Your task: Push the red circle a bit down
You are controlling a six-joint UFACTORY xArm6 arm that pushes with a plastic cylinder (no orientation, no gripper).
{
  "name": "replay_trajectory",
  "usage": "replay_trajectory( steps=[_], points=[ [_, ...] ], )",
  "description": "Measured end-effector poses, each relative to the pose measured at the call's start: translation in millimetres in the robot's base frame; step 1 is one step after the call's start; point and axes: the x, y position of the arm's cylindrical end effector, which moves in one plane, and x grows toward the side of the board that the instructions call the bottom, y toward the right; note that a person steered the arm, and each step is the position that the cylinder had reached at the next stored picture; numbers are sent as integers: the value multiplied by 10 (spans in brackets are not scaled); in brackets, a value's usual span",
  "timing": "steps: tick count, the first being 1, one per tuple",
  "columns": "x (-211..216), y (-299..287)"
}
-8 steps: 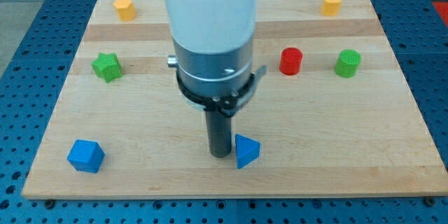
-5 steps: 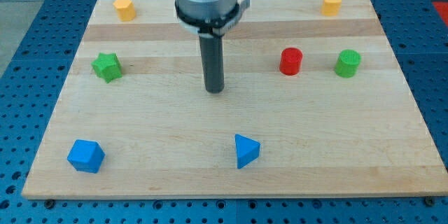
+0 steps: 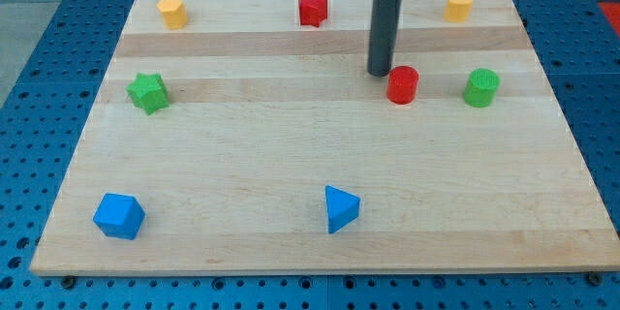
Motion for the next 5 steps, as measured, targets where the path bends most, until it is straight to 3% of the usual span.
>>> replay_trajectory(
  steps=[2, 5],
  points=[
    [39, 200],
    [749, 210]
  ],
)
